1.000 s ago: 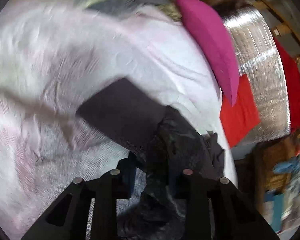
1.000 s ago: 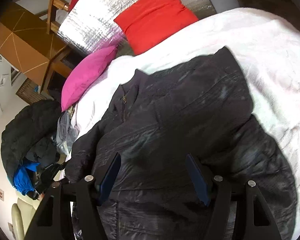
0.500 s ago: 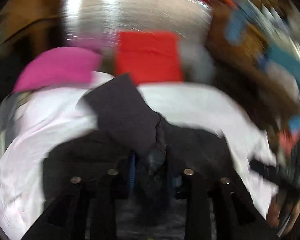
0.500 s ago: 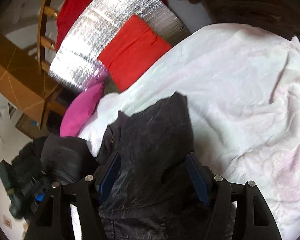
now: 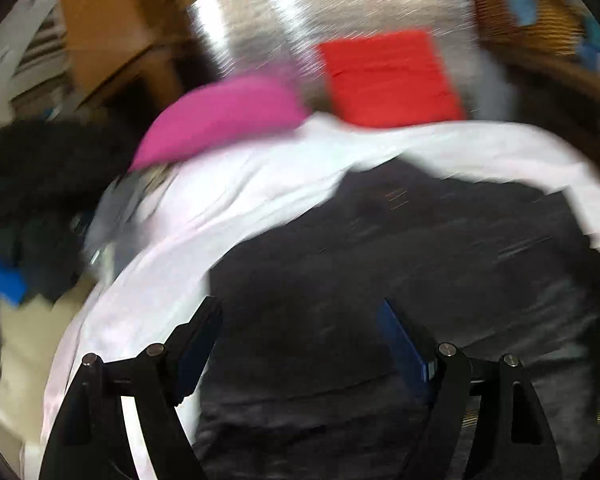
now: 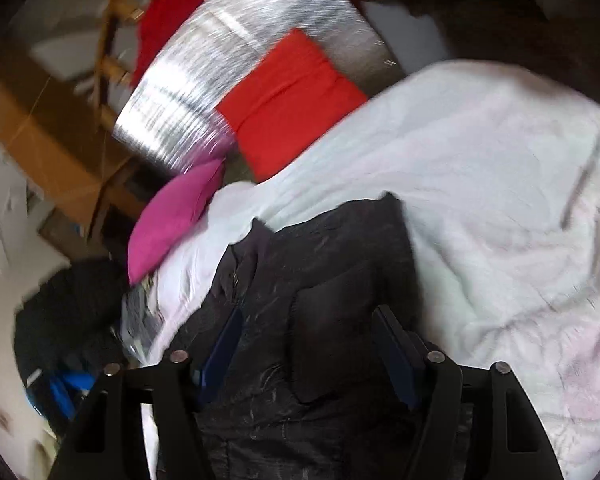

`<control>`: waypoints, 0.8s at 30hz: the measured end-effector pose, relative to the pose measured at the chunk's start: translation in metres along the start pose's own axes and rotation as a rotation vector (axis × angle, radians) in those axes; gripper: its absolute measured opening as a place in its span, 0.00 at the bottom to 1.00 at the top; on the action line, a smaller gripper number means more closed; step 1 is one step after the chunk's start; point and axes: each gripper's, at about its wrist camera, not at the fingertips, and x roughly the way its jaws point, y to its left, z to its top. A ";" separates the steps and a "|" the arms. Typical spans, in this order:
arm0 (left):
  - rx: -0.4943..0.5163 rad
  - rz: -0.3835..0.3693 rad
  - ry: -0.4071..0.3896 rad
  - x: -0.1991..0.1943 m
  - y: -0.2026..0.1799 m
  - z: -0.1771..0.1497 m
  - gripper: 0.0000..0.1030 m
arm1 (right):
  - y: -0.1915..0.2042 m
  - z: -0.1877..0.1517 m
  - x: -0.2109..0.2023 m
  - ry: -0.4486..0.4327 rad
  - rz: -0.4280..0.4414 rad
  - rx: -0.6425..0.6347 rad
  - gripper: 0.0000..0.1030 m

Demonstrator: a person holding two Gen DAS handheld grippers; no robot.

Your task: Fold large clothes

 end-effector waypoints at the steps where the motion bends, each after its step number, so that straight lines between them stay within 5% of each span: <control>1: -0.027 0.031 0.034 0.010 0.012 -0.007 0.79 | 0.007 -0.002 0.004 0.006 -0.007 -0.032 0.54; 6: -0.087 -0.005 0.186 0.060 0.034 -0.045 0.79 | 0.032 -0.024 0.047 0.131 -0.092 -0.150 0.54; 9: -0.069 -0.038 0.177 0.060 0.039 -0.045 0.80 | 0.024 -0.038 0.079 0.264 -0.189 -0.193 0.52; 11: -0.107 -0.082 0.180 0.057 0.050 -0.039 0.80 | 0.029 -0.040 0.077 0.247 -0.202 -0.238 0.51; 18: -0.206 -0.071 0.102 0.051 0.085 -0.019 0.80 | 0.033 -0.028 0.053 0.149 -0.057 -0.165 0.51; 21: -0.225 -0.004 0.166 0.071 0.095 -0.022 0.80 | 0.050 -0.038 0.069 0.212 -0.031 -0.198 0.52; 24: -0.239 -0.069 0.263 0.098 0.095 -0.031 0.80 | 0.057 -0.054 0.092 0.316 -0.073 -0.242 0.53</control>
